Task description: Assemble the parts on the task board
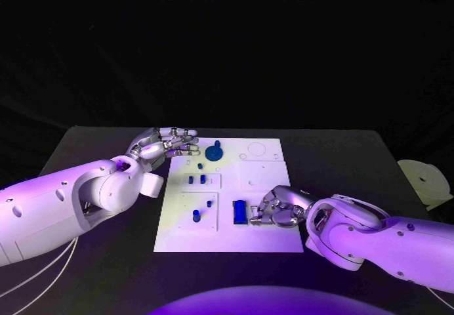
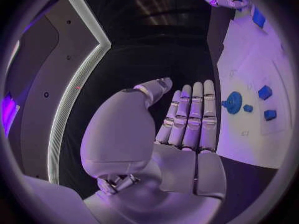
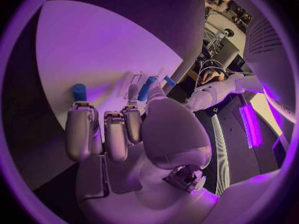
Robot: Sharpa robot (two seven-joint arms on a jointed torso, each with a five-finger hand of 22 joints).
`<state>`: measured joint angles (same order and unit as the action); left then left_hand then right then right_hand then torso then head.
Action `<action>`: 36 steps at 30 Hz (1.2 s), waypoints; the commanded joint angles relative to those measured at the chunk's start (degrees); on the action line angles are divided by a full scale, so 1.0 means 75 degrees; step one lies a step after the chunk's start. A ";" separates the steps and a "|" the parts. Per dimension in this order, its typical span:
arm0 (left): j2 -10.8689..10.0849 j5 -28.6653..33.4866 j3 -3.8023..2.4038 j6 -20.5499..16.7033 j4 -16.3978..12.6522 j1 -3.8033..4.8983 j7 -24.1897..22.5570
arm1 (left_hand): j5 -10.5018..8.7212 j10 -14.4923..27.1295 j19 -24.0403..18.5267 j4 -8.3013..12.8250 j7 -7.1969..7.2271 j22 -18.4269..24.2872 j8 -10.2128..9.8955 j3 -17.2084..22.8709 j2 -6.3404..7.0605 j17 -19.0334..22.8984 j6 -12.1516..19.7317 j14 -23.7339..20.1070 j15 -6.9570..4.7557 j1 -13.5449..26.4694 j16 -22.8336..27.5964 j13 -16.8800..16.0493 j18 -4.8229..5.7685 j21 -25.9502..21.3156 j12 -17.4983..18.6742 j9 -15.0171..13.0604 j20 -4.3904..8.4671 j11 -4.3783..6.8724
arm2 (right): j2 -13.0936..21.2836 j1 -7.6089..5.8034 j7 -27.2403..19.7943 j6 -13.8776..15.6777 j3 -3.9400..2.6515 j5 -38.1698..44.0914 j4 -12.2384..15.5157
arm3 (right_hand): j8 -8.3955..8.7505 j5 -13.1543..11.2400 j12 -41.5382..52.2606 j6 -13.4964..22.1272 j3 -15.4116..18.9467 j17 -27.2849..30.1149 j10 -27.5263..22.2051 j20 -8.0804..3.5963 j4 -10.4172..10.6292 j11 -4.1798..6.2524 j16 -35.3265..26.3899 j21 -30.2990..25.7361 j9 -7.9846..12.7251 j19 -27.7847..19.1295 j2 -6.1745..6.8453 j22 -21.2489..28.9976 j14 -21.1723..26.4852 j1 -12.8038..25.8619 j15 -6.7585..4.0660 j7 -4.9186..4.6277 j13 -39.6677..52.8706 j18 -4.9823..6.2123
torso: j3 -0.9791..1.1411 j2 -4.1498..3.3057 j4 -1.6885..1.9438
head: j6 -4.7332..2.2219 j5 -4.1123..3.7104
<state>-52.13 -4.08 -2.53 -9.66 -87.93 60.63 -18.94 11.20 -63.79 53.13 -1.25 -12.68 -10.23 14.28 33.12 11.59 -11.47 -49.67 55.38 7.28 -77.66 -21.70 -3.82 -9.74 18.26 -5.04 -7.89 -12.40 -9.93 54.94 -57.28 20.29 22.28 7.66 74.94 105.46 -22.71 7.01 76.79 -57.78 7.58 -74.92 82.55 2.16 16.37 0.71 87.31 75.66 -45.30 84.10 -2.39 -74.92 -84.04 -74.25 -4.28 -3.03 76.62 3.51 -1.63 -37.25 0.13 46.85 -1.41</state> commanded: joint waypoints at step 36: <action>0.0029 0.0005 0.0004 0.0234 0.0010 -0.0035 -0.0103 | 0.0022 0.0084 0.0035 0.0000 -0.0140 0.0018 -0.0042 0.0028 -0.0065 -0.0015 0.0053 -0.0074 -0.0001 -0.0027 0.0029 -0.0006 -0.0068 -0.0034 -0.0063 0.0013 -0.0044 0.0002 | 0.0900 0.0039 0.0308 0.0125 0.0020 0.1210 -0.0140 | 0.0949 0.0036 -0.0502 0.0046 0.0351 -0.0927 -0.0164 0.0149 0.0026 -0.0175 -0.0071 -0.0170 0.0767 0.0034 -0.0066 -0.1389 -0.0567 -0.0801 0.0163 -0.0260 -0.0073 -0.0055 | 0.0012 -0.0005 -0.0031 | -0.0061 -0.0252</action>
<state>-52.00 -4.09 -2.48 -8.94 -87.77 60.39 -19.09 11.20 -63.37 53.13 -1.26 -12.68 -10.17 14.28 33.12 11.59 -11.51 -49.67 55.39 7.28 -77.66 -21.70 -3.82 -9.74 18.26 -5.31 -7.89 -12.40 -9.93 61.76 -57.09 21.18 24.64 7.77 82.53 104.50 -15.65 7.49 73.11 -57.13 10.03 -74.91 81.01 3.11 16.61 -1.18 86.97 74.37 -39.59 83.99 -2.56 -74.90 -83.91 -80.27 -2.93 -4.91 85.46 3.51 -1.45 -37.27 -0.07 46.33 -3.35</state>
